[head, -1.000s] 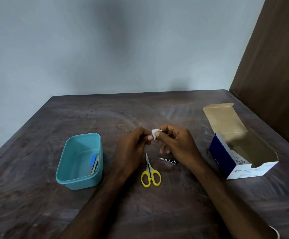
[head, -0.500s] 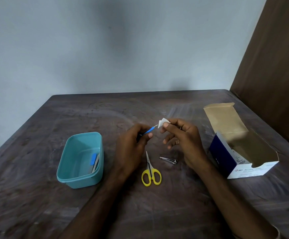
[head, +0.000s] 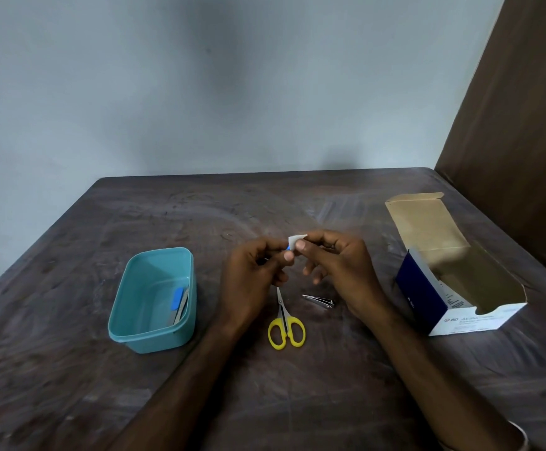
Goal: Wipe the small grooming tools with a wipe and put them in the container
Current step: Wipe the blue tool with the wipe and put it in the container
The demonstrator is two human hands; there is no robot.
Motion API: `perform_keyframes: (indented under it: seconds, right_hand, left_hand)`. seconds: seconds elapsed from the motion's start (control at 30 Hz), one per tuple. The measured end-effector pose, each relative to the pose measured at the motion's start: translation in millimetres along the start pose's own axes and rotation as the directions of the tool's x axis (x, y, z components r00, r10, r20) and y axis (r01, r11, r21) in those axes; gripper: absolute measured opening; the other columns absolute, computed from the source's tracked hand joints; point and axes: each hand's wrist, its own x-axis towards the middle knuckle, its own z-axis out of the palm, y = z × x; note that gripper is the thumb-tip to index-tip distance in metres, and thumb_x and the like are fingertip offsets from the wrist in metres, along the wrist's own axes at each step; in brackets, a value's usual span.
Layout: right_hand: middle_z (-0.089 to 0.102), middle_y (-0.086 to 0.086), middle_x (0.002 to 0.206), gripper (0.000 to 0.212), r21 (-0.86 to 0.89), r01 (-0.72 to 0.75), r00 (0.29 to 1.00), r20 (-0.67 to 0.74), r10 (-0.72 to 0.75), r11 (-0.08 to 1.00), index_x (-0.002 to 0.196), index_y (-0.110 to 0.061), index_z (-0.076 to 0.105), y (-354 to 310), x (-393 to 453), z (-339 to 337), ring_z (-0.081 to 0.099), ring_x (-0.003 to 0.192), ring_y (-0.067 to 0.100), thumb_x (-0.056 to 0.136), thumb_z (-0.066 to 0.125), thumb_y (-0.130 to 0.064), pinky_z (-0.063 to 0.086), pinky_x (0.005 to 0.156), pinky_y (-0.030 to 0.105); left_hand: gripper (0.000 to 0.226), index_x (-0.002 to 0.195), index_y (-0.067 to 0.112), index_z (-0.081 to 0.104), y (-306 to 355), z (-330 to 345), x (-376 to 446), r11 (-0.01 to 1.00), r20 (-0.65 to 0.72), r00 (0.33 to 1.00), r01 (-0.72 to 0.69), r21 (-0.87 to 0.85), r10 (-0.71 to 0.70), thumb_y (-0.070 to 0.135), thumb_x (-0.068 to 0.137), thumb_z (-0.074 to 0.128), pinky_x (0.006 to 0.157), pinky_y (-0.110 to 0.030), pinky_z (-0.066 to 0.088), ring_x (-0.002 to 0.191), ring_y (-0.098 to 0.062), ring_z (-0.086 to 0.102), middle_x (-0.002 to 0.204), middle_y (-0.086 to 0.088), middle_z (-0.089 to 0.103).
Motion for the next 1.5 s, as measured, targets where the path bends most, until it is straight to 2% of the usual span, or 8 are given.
perform_keyframes:
  seconds: [0.13,0.43,0.57,0.67,0.9,1.13,1.37,1.5]
  right_hand:
    - [0.075,0.014,0.081,0.011,0.007,-0.004,1.0,0.006,0.004,1.0,0.098,-0.01,0.076,0.4,-0.7,-1.1,0.062,0.057,0.022,0.088,0.072,-0.01,0.046,0.049,0.032]
    - [0.074,0.008,0.077,0.009,0.023,-0.022,1.0,-0.005,0.022,0.999,0.096,-0.012,0.075,-1.2,0.1,-0.9,0.06,0.054,0.019,0.091,0.068,-0.011,0.047,0.046,0.03]
    - [0.074,0.01,0.083,0.012,0.061,-0.041,0.996,-0.08,0.046,0.997,0.1,-0.011,0.075,-1.0,2.4,-4.9,0.061,0.055,0.019,0.091,0.068,-0.015,0.047,0.048,0.031]
    - [0.075,0.01,0.085,0.012,0.06,-0.046,0.998,-0.046,0.049,0.997,0.099,-0.011,0.075,0.3,1.9,-5.1,0.062,0.056,0.019,0.09,0.07,-0.016,0.048,0.048,0.032]
    - [0.072,0.023,0.083,0.007,0.048,-0.058,0.998,0.023,0.057,0.997,0.088,-0.017,0.078,3.1,0.6,2.5,0.059,0.055,0.02,0.088,0.072,-0.014,0.046,0.047,0.03]
    - [0.074,0.012,0.085,0.012,0.108,-0.064,0.997,-0.042,0.069,0.992,0.092,-0.008,0.075,-1.2,-0.4,-0.9,0.057,0.054,0.021,0.092,0.068,-0.017,0.046,0.048,0.031]
    - [0.071,0.014,0.075,0.004,0.058,-0.076,0.997,0.019,0.075,0.995,0.083,-0.016,0.076,2.4,0.0,3.7,0.055,0.051,0.022,0.087,0.074,-0.016,0.044,0.048,0.03]
    - [0.071,0.015,0.075,0.005,0.055,-0.076,0.997,0.022,0.075,0.996,0.084,-0.017,0.078,1.4,-0.9,3.6,0.055,0.052,0.023,0.087,0.074,-0.019,0.044,0.048,0.03]
  left_hand:
    - [0.019,0.102,0.007,0.067,0.7,0.6,-0.8,0.999,-0.009,1.0,0.018,-0.03,-0.019,0.007,0.084,0.073,0.055,-0.03,0.057,0.057,-0.018,0.068,0.079,-0.011,0.074]
    - [0.031,0.112,0.01,0.064,0.9,0.2,1.1,1.0,0.002,1.0,0.025,-0.009,-0.025,0.008,0.083,0.075,0.055,-0.026,0.057,0.062,-0.017,0.072,0.075,-0.005,0.074]
    - [0.018,0.099,0.022,0.07,-1.1,-0.3,1.5,0.997,0.037,0.999,0.015,0.073,-0.017,0.007,0.089,0.068,0.056,-0.024,0.056,0.062,-0.012,0.07,0.077,0.001,0.074]
    - [0.026,0.091,0.029,0.069,-0.6,0.6,0.1,0.995,0.038,0.999,0.002,0.096,-0.006,0.003,0.091,0.064,0.056,-0.024,0.056,0.06,-0.01,0.068,0.075,0.003,0.073]
    - [0.021,0.09,0.023,0.071,-1.9,1.4,-0.1,0.999,0.013,1.0,0.012,0.05,-0.013,0.002,0.089,0.066,0.053,-0.024,0.055,0.056,-0.011,0.067,0.072,0.006,0.073]
    - [0.015,0.094,0.017,0.072,-0.9,3.3,-0.8,0.998,0.017,1.0,-0.003,0.064,0.002,0.004,0.089,0.067,0.054,-0.027,0.057,0.057,-0.012,0.068,0.078,0.001,0.074]
    - [0.021,0.085,0.025,0.071,-2.1,-0.2,0.4,0.998,-0.01,1.0,0.008,0.055,-0.008,0.003,0.085,0.071,0.052,-0.028,0.055,0.056,-0.015,0.068,0.074,0.002,0.073]
    - [0.015,0.086,0.019,0.071,-2.9,0.8,0.7,0.998,-0.029,0.999,0.017,0.063,-0.015,0.006,0.081,0.076,0.051,-0.025,0.055,0.056,-0.014,0.068,0.073,-0.001,0.073]
